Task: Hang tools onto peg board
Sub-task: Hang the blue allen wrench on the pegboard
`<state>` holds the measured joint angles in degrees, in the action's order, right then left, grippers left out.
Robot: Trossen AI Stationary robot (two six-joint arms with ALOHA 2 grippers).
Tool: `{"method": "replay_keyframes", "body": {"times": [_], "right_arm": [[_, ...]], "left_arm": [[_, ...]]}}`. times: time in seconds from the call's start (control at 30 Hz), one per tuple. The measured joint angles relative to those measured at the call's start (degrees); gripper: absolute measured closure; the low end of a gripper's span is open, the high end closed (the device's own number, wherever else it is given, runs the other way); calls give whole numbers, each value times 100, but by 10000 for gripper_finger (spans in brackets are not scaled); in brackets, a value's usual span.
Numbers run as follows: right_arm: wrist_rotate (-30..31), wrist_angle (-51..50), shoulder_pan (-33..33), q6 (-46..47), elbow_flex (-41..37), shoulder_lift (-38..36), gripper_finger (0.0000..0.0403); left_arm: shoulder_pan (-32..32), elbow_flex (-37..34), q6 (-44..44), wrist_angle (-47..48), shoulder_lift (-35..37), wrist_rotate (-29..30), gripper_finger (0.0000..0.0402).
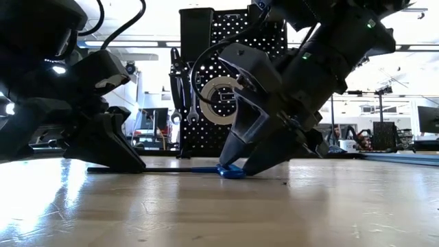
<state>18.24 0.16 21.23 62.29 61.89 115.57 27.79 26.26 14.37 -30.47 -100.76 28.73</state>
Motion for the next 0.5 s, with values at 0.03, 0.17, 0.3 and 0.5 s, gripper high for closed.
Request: {"method": "replay_keyframes", "body": {"times": [0.03, 0.17, 0.3, 0.5], "right_arm": [[-45, 15, -39, 45, -1, 0, 219], [-169, 231, -153, 51, -22, 9, 219], [-147, 418, -169, -28, -35, 17, 219], [-13, 431, -80, -53, -35, -57, 219]], "left_arm": [[0, 0, -5, -2, -1, 1, 401], [2, -8, -3, 6, 4, 2, 401], [7, -15, -7, 28, 12, 25, 401], [7, -20, -107, -64, 9, 24, 401]]}}
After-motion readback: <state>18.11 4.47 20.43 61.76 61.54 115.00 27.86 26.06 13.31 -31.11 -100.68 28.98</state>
